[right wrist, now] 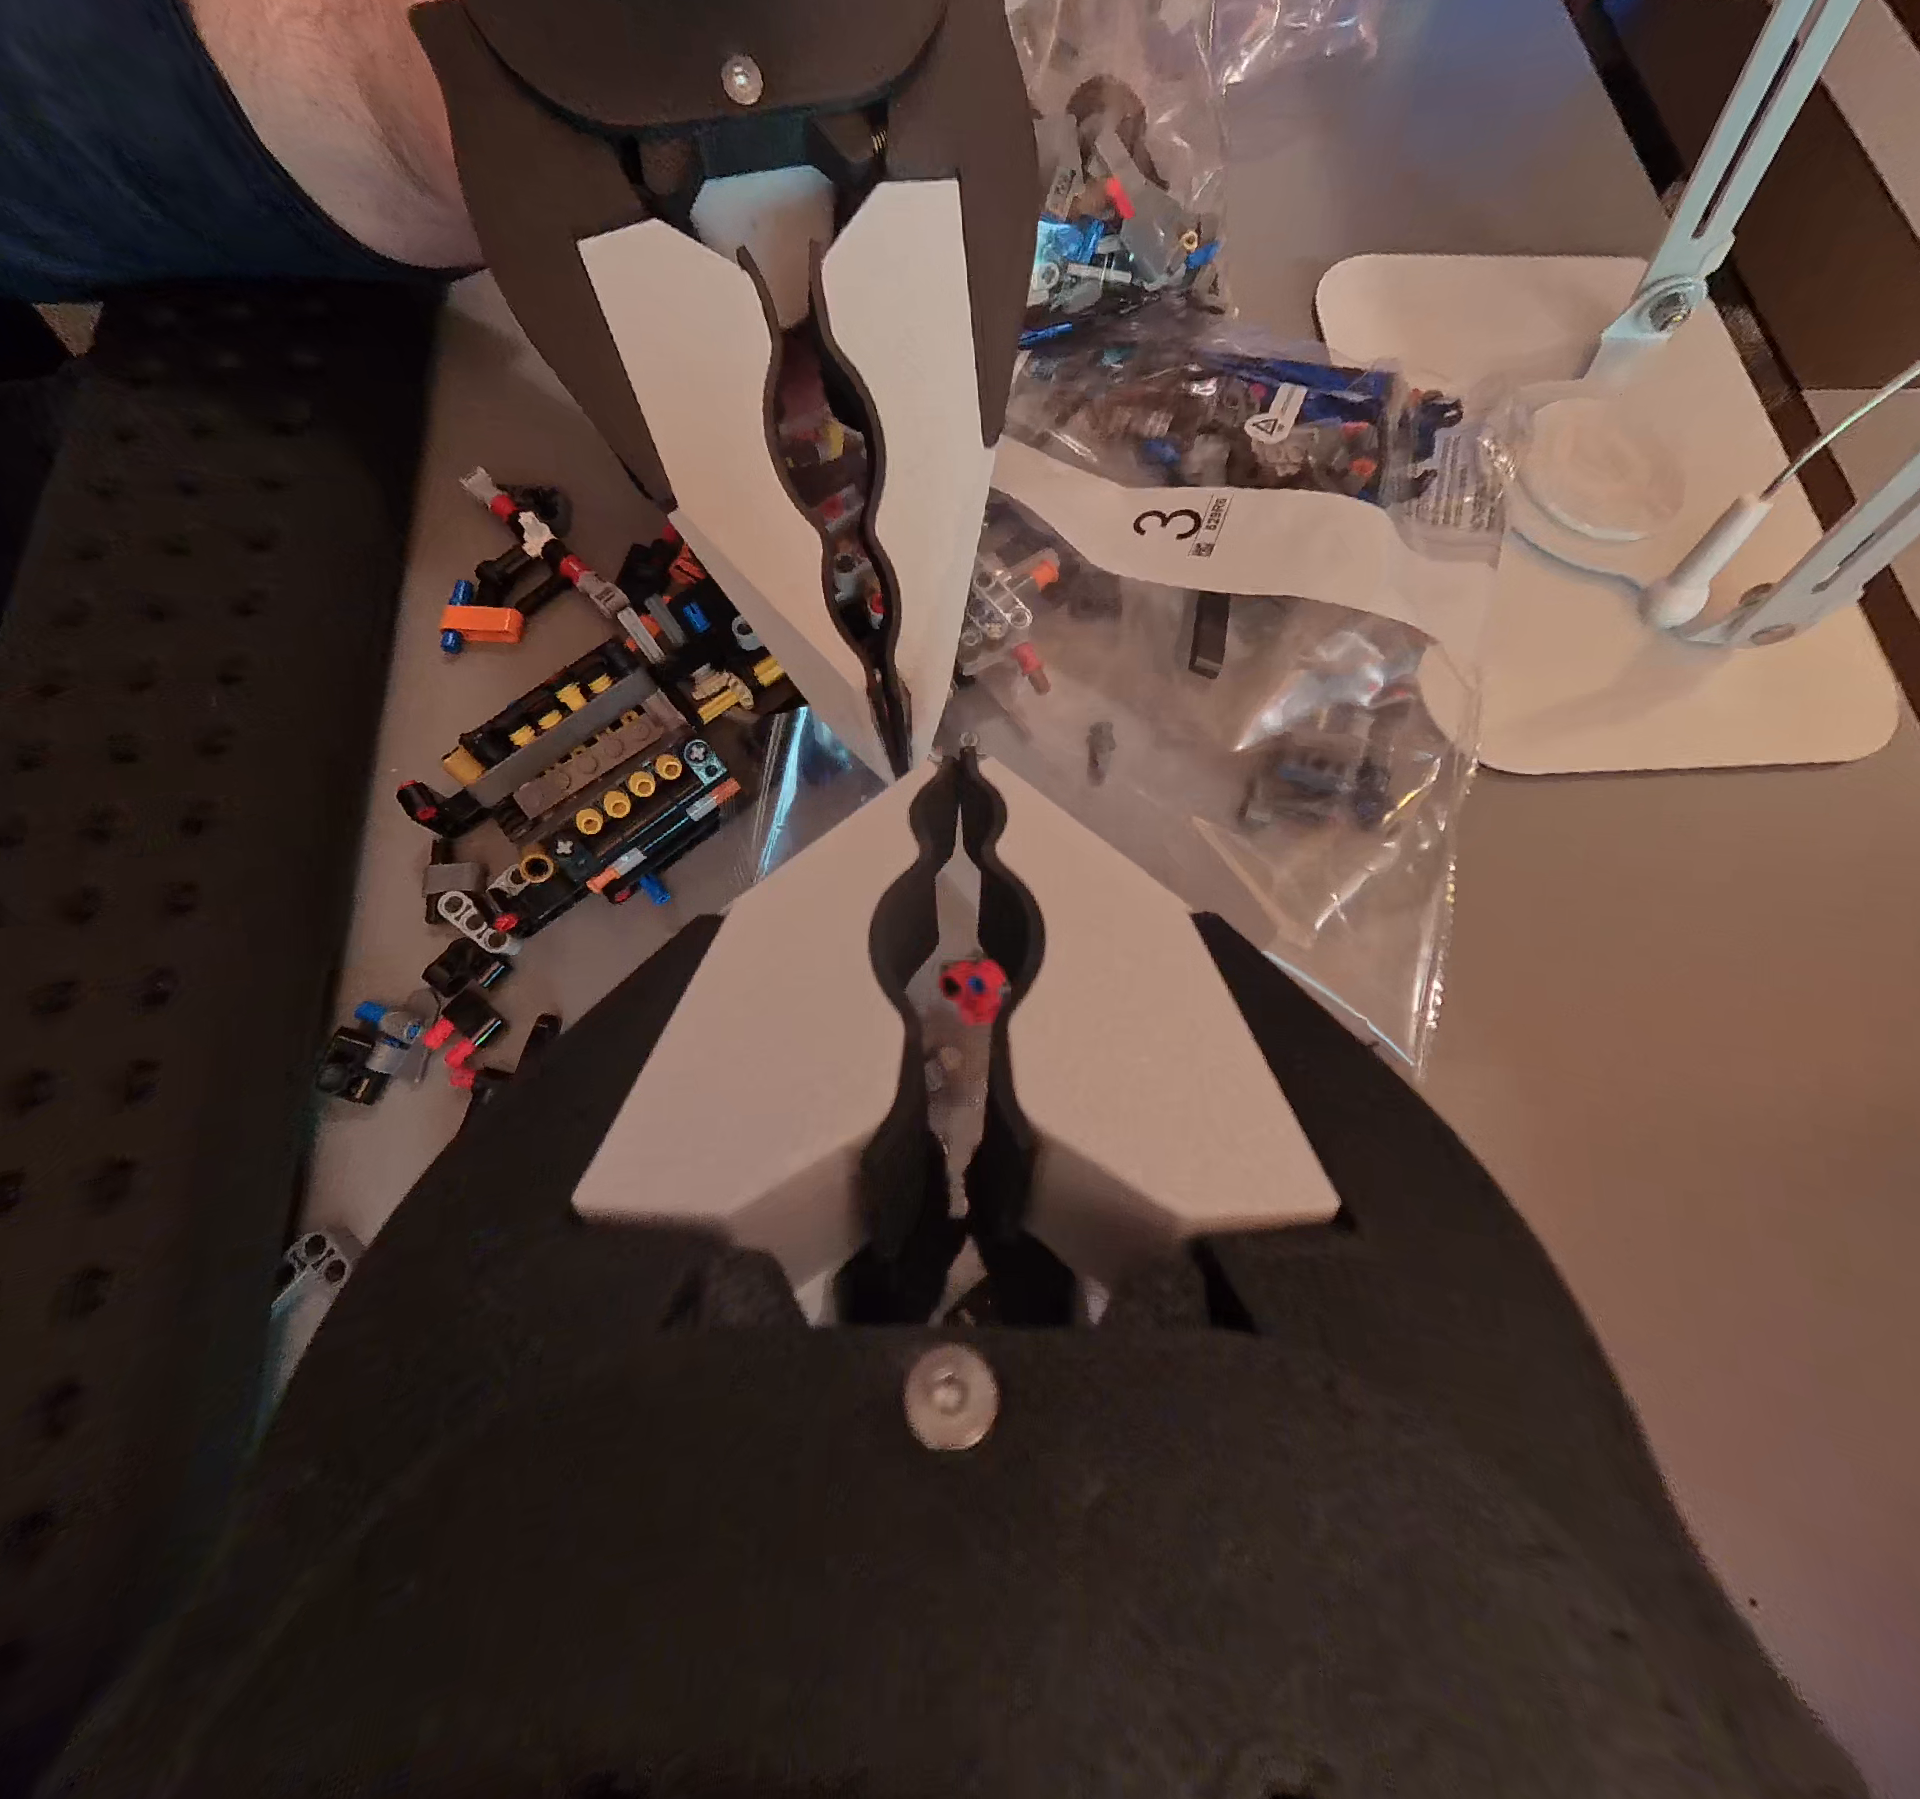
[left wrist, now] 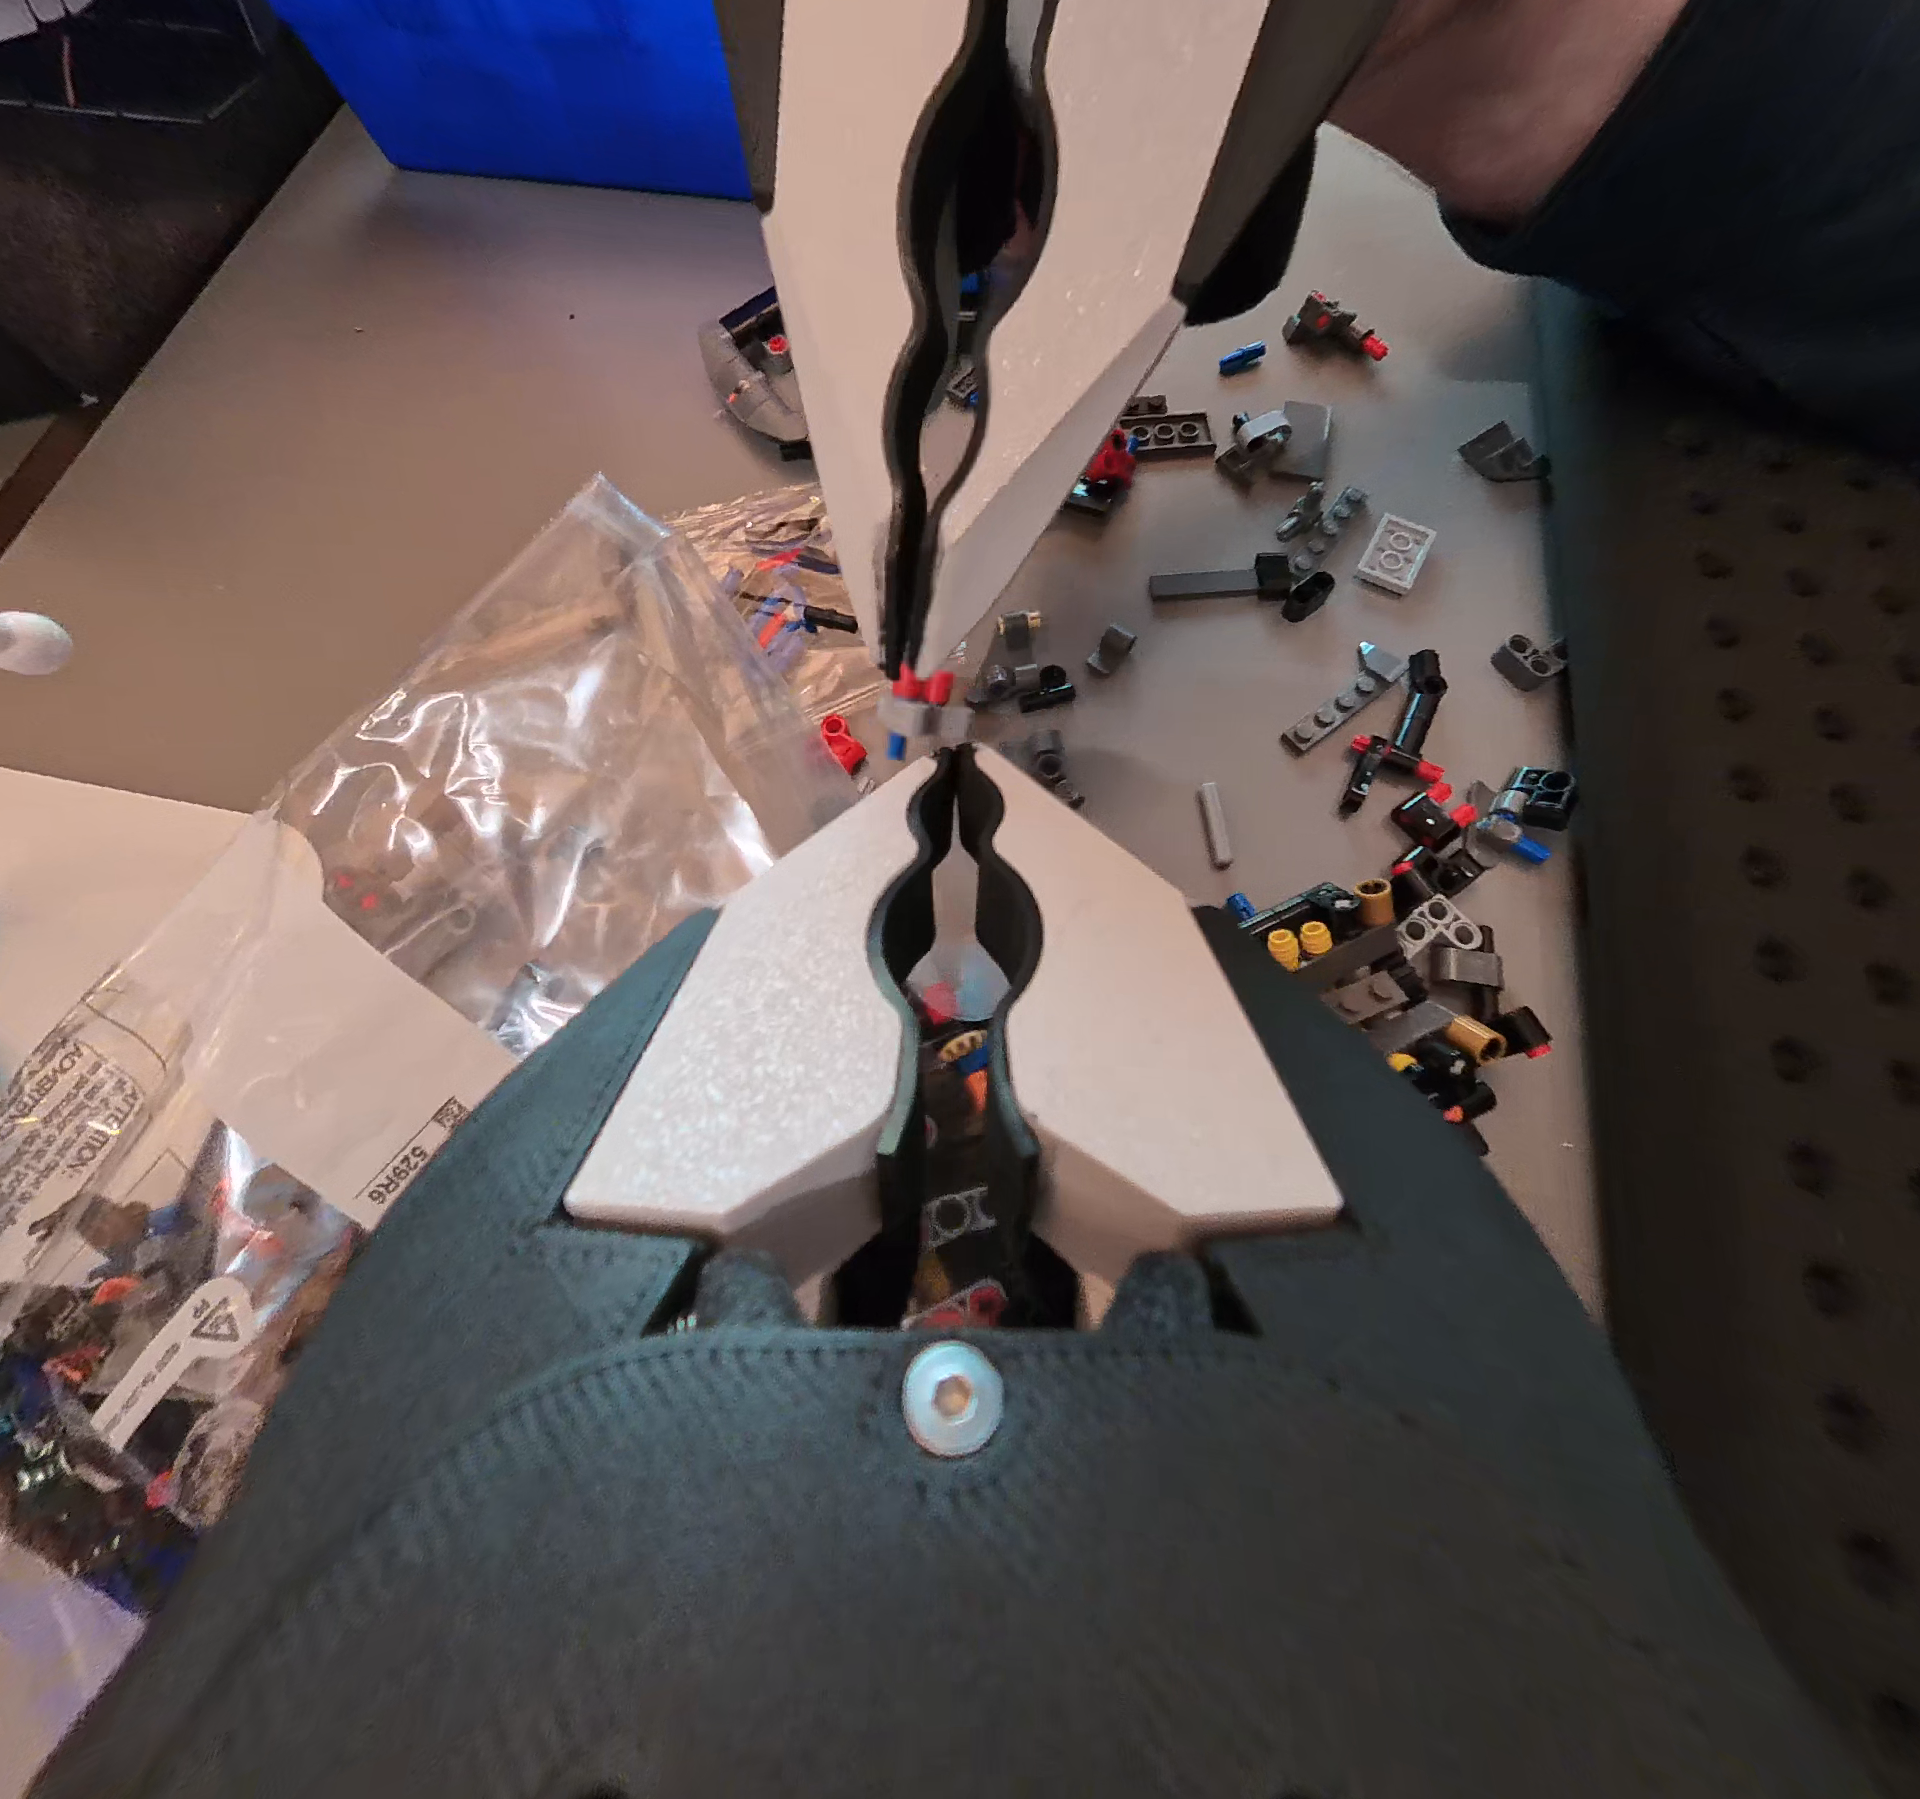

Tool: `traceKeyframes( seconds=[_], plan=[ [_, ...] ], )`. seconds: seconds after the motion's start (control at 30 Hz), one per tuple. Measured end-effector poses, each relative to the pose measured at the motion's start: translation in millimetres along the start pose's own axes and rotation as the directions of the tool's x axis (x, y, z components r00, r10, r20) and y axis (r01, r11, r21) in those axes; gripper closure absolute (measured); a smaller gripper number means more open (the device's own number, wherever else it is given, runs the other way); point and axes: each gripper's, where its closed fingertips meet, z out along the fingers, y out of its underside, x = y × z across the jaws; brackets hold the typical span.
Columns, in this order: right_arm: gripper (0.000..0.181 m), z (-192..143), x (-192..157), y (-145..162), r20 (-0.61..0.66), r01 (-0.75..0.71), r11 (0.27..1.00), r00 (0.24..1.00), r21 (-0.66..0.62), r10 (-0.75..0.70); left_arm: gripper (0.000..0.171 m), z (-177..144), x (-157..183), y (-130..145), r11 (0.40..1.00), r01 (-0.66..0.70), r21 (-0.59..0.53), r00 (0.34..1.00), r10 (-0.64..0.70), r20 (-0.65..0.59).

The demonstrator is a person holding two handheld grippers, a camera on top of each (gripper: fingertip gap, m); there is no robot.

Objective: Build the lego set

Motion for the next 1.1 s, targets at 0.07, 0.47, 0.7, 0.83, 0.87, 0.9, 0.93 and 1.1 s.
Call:
traceKeyframes(
  seconds=[0.07, 0.47, 0.7, 0.83, 0.87, 0.9, 0.93, 1.1],
  plan=[
    [0.181, -1.0, -0.7, -1.7, 0.009, -0.008, 1.000, 1.000, 0.016, 0.008, 0.171, -0.9, -1.2, 0.8, 1.000, 0.006, -0.004, 1.000, -0.006, 0.002],
    [0.158, -3.7, 5.1, 72.1, -0.015, -0.094, 0.939, 0.995, -0.330, 0.095, 0.171, -5.5, -7.8, 1.1, 0.999, 0.043, 0.001, 0.999, -0.043, 0.023],
    [0.173, 13.6, 3.1, 82.1, 0.000, -0.080, 0.920, 0.996, -0.385, 0.087, 0.171, -2.3, -7.0, 3.4, 0.999, 0.044, -0.012, 0.999, -0.044, 0.017],
    [0.181, 18.7, 3.8, 83.9, 0.006, -0.075, 0.918, 0.997, -0.389, 0.083, 0.171, -1.9, -7.0, 4.2, 0.999, 0.046, -0.014, 0.999, -0.046, 0.016],
    [0.181, 19.2, 4.4, 85.3, 0.002, -0.069, 0.916, 0.997, -0.395, 0.075, 0.171, -1.6, -6.8, 4.7, 0.999, 0.047, -0.016, 0.999, -0.047, 0.014],
    [0.181, 19.3, 4.2, 83.3, 0.004, -0.068, 0.920, 0.997, -0.385, 0.075, 0.171, -1.3, -6.6, 5.0, 0.999, 0.047, -0.018, 0.999, -0.047, 0.013],
    [0.181, 18.7, 2.3, 78.8, 0.017, -0.073, 0.929, 0.996, -0.363, 0.085, 0.171, -1.0, -6.4, 5.1, 0.999, 0.045, -0.020, 0.999, -0.045, 0.014],
    [0.170, 12.8, 8.0, 69.0, -0.013, -0.105, 0.945, 0.994, -0.309, 0.106, 0.171, -0.4, -5.9, 5.4, 0.999, 0.047, -0.021, 0.999, -0.046, 0.010]
  ],
)
